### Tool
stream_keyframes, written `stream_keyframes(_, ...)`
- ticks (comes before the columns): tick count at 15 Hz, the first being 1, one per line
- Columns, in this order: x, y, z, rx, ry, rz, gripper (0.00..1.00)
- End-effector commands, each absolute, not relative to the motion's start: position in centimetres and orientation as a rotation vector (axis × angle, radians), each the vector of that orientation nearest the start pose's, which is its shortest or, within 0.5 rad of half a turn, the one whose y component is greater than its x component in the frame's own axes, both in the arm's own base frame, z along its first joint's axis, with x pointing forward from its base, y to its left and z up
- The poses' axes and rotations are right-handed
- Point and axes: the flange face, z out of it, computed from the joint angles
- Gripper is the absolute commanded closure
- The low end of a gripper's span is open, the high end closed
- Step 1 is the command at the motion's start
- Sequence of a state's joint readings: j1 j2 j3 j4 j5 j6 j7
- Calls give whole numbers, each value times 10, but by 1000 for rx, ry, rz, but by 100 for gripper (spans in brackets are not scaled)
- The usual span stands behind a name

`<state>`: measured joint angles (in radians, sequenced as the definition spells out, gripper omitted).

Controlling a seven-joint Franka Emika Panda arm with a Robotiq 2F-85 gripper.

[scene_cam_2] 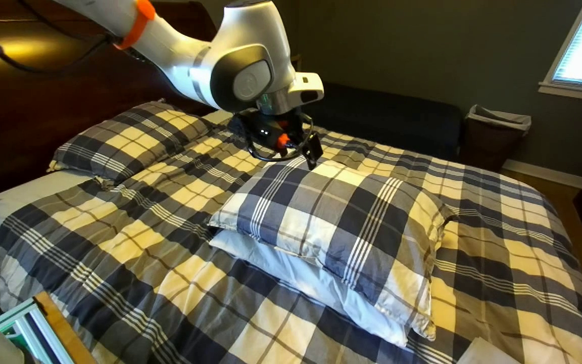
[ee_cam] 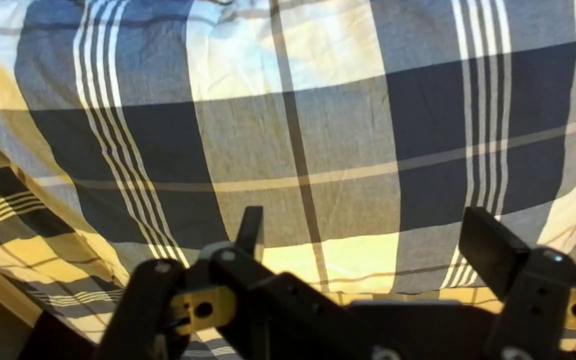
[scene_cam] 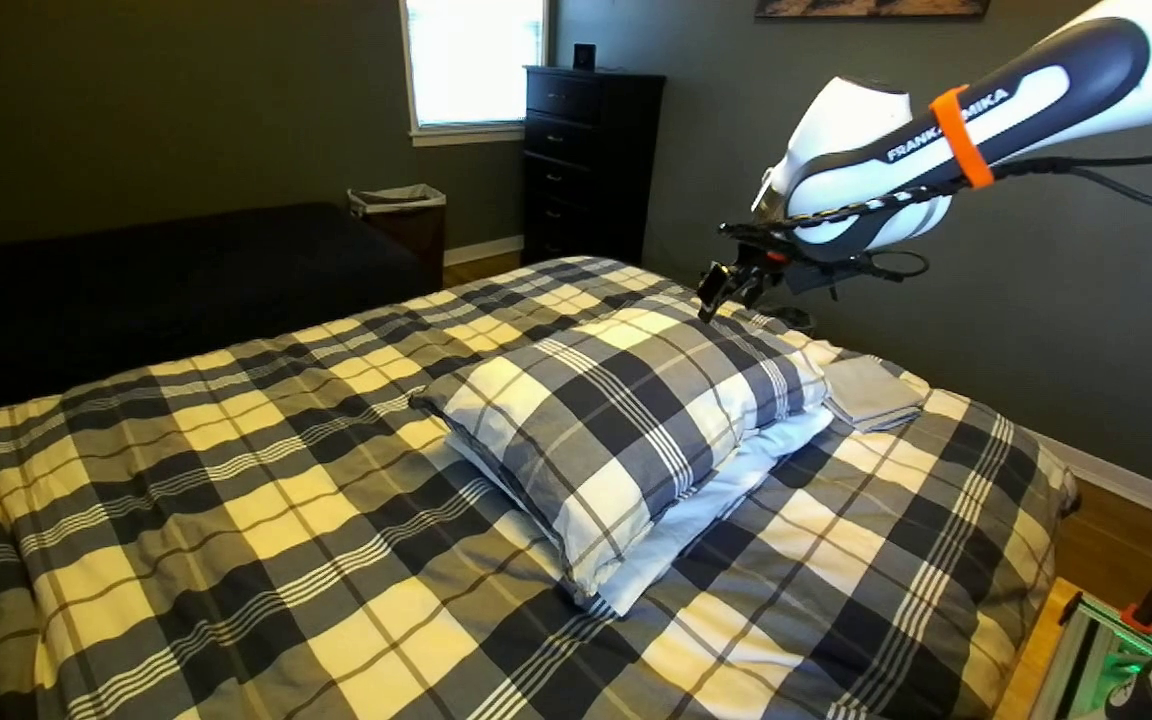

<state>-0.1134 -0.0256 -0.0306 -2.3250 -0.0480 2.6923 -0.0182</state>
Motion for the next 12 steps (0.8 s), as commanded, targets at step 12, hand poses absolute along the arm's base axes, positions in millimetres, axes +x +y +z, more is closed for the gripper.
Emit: stream_keyframes(12,601,-94,326,-3155,143,-590,0)
